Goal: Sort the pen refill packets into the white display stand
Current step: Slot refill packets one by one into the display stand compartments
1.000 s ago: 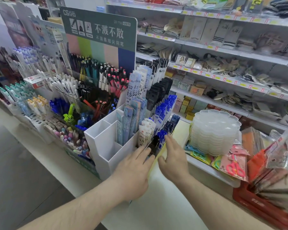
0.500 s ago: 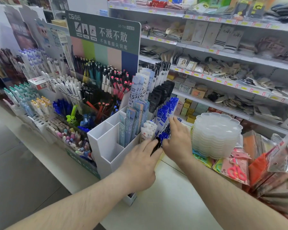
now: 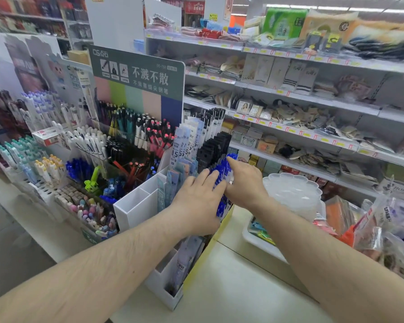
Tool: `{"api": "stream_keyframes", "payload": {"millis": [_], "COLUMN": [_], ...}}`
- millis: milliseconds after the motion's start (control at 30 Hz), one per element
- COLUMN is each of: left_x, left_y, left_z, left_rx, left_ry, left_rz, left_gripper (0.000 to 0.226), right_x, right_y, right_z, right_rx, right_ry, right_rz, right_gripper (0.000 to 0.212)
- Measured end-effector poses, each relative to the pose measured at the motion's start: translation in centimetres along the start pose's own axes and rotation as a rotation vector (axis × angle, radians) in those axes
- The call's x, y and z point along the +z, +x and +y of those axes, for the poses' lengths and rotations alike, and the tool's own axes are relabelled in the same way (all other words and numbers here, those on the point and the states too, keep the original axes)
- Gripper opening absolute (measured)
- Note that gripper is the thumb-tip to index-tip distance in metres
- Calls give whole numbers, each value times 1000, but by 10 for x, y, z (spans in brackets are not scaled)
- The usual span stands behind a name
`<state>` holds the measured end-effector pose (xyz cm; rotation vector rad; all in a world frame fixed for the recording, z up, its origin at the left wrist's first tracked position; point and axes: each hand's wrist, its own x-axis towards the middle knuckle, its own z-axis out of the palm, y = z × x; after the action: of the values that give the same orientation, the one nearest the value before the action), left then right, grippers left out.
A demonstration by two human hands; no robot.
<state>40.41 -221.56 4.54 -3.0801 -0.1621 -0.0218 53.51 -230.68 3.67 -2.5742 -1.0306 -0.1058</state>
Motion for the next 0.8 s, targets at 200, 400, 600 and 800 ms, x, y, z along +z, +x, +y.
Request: {"api": "stream_keyframes", "payload": {"millis": [200,400,600,800], "left_x": [-52,-35,4,32], "left_y": [29,23,5,-40], "left_z": [-8,-3,29,22], "left_rx": [63,144,154,8], "left_ry": [-308,-338,-237,-173], "left_rz": [-3,18,-21,54], "left_gripper": [84,86,81,72], "right_x": [-76,-86,-33,20], "right_y": [-12,-80,-115,-123], "right_z": [15,34,58,47], "right_rx": [-8,-22,38,-82], "right_ry": [31,8,11,-47], "right_rz": [44,10,-104,-302], "right_gripper": [70,88,102,94]}}
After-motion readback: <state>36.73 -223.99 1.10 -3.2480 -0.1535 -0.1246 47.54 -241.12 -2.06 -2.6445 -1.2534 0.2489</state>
